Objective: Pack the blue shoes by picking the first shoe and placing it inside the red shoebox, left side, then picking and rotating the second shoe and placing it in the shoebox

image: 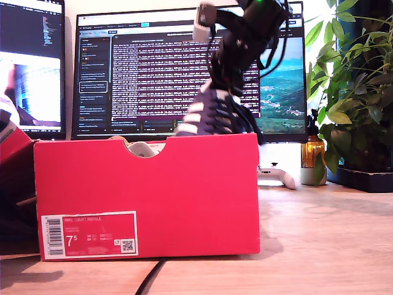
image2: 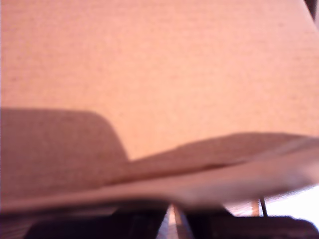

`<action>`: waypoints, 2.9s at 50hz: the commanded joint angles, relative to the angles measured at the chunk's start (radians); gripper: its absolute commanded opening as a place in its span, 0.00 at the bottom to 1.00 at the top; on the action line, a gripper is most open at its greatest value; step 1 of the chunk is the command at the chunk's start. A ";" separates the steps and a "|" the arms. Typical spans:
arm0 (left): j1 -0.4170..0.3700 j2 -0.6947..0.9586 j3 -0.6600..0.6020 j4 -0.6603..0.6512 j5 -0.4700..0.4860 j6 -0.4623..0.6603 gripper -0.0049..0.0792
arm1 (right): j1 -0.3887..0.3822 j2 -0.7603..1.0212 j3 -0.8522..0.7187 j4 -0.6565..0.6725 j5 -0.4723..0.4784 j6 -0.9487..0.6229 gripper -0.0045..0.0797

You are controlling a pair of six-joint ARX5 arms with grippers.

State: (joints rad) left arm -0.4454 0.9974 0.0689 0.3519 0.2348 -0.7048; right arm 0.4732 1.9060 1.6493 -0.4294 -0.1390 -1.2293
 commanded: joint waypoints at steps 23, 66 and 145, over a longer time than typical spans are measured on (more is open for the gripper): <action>-0.006 0.005 -0.024 0.007 0.000 -0.002 0.04 | 0.072 0.081 0.028 -0.036 -0.007 -0.002 0.20; -0.006 0.005 -0.024 0.007 0.000 -0.002 0.04 | 0.139 -0.009 0.047 -0.032 0.235 0.220 0.46; -0.010 -0.374 0.021 -0.337 -0.003 0.090 0.04 | -0.024 -0.125 0.076 -0.298 0.098 0.972 0.04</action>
State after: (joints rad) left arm -0.4511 0.6533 0.0711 0.0601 0.2440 -0.6361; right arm 0.4503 1.7966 1.7157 -0.7227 -0.0265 -0.2619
